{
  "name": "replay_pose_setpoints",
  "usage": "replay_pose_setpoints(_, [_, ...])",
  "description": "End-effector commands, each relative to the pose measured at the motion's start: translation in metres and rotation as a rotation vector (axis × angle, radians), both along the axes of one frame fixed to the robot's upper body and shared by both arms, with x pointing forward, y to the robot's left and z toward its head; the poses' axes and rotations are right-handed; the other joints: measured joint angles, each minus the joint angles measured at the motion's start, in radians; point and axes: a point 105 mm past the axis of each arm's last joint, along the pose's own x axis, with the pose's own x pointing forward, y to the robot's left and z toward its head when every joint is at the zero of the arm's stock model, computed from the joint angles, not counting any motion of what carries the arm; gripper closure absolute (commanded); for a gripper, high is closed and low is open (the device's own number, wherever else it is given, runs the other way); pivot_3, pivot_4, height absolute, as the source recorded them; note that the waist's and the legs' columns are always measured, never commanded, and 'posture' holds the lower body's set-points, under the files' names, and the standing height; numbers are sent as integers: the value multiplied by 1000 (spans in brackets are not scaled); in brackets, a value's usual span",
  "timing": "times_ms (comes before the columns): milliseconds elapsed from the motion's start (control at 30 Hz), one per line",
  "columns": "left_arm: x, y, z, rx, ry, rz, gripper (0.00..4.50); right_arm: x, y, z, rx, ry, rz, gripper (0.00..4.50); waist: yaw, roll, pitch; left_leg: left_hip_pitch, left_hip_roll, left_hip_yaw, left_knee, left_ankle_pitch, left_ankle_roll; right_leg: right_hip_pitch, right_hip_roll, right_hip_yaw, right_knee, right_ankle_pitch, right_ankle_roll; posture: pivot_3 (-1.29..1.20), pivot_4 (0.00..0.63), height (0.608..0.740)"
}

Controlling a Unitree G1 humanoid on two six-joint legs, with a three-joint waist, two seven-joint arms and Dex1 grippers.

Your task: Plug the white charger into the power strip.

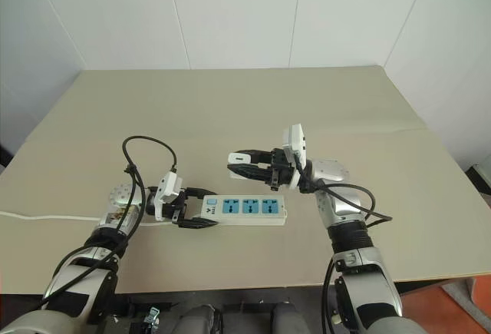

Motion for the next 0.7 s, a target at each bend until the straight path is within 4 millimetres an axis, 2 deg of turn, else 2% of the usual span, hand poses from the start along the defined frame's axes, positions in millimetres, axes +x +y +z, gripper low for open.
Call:
replay_pose_setpoints(33, [-7, 1, -13, 73, 52, -39, 1227, 1, 3, 4, 8, -35, 26, 3376, -2, 0, 0, 0, 0, 0, 0, 0, 0, 0, 0, 0, 0, 0, 0, 0, 150, 740])
replay_pose_setpoints(700, [-7, -6, -15, 65, 89, -33, 1227, -2, 24, -24, -34, 22, 97, 3376, 0, 0, 0, 0, 0, -1, 0, 0, 0, 0, 0, 0, 0, 0, 0, 0, 150, 740])
